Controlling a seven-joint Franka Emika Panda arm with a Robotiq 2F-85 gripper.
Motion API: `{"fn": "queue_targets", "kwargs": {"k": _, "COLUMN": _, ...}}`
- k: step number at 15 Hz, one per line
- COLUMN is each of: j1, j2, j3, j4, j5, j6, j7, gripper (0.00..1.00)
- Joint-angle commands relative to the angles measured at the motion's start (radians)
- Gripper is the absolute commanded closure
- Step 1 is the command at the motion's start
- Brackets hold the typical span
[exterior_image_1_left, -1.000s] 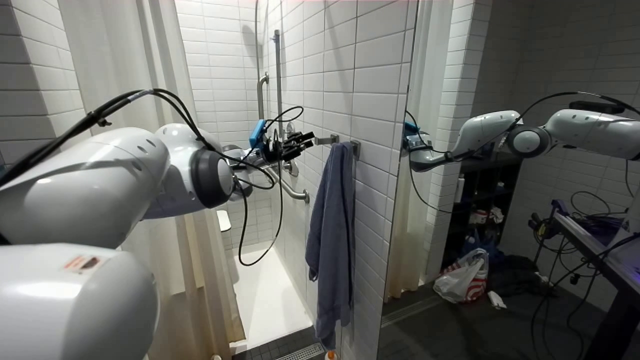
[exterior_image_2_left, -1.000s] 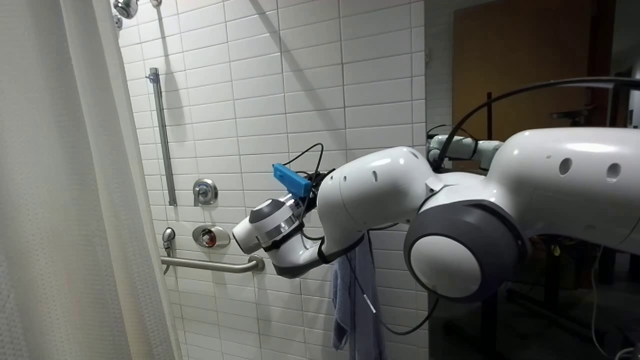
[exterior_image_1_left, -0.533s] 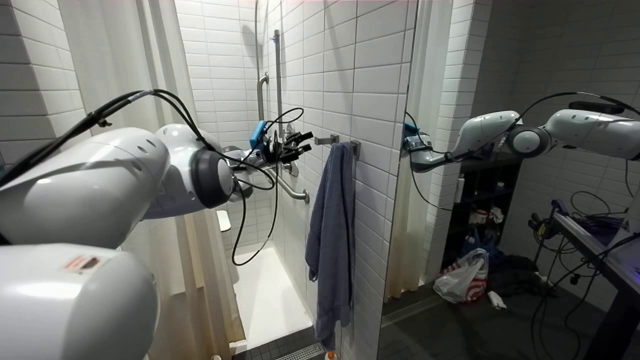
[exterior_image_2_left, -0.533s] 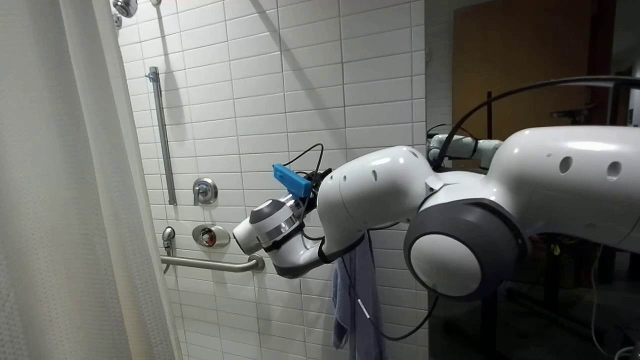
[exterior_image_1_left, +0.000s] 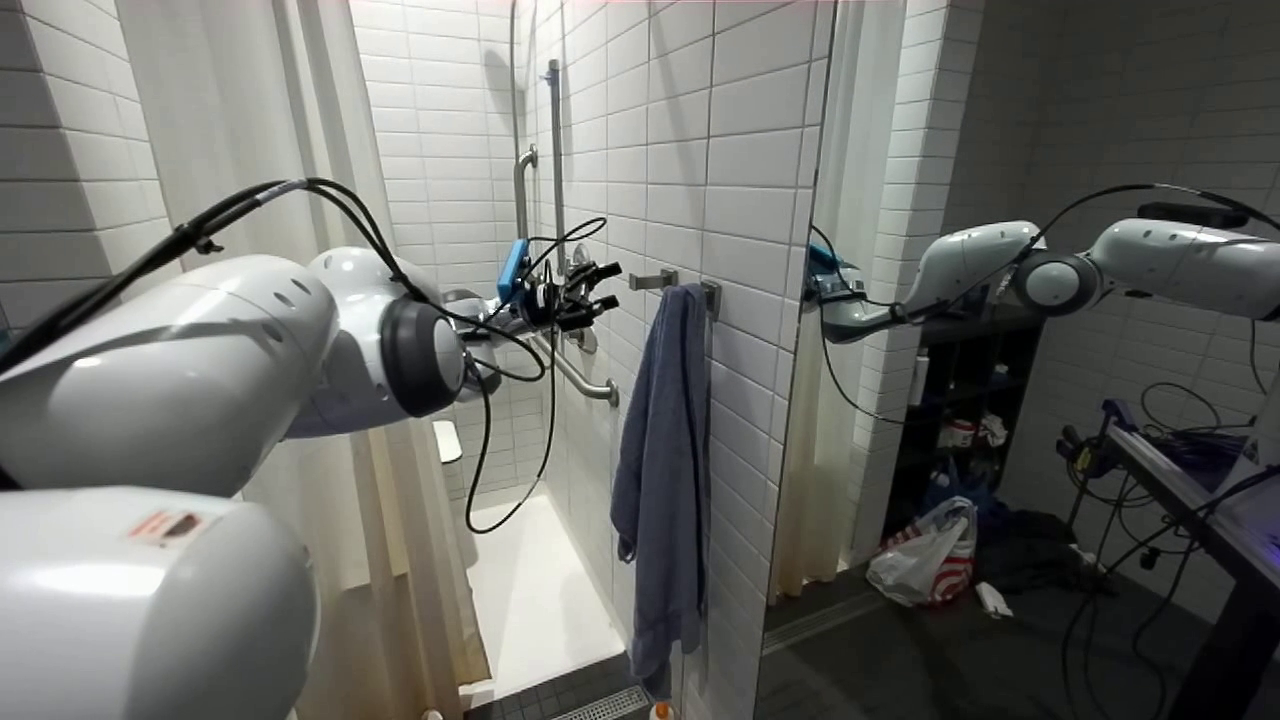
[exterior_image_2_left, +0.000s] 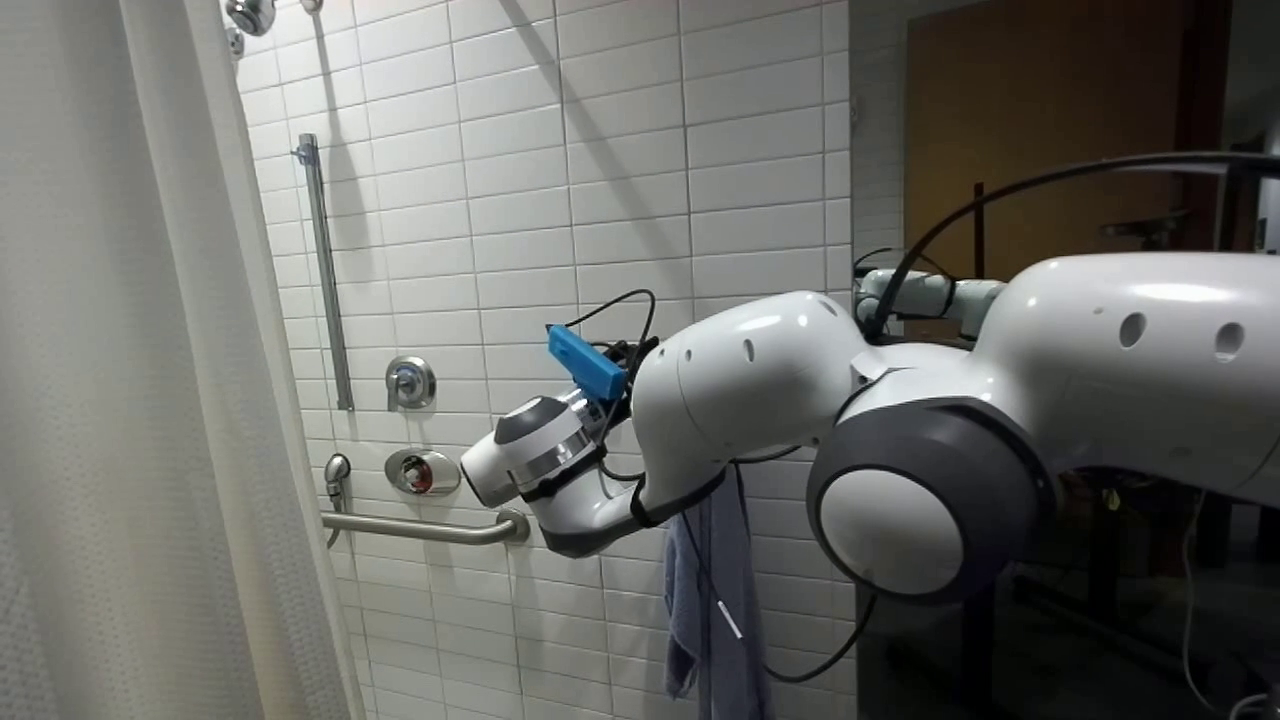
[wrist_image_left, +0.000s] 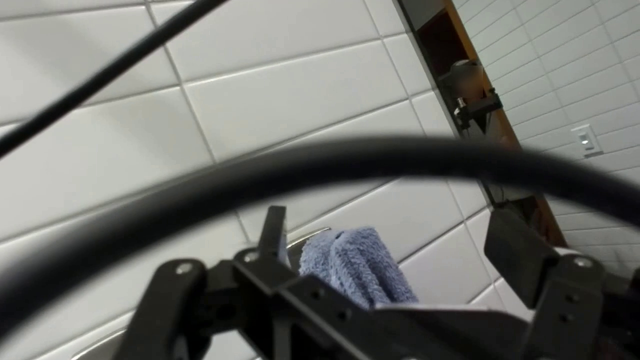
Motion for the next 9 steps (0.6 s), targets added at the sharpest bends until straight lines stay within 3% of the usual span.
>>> {"fn": "queue_targets", "kwargs": {"k": 1, "j1": -0.014, "j2": -0.007, "j3": 0.026, "j4": 0.032, "j5": 0.054, "j6": 0.020, "j7": 0.099, "gripper": 0.00}}
{"fn": "queue_targets", "kwargs": {"k": 5, "j1": -0.032, "j2": -0.016, "j3": 0.039, "j4": 0.058, "j5": 0.109, "j6": 0.079, "j7": 0.200, "gripper": 0.00}}
{"fn": "queue_targets", "kwargs": {"k": 9, "j1": -0.074, "j2": -0.038, "j3": 0.058, "j4": 0.079, "j5": 0.188, "j6": 0.199, "j7": 0.201, "gripper": 0.00}}
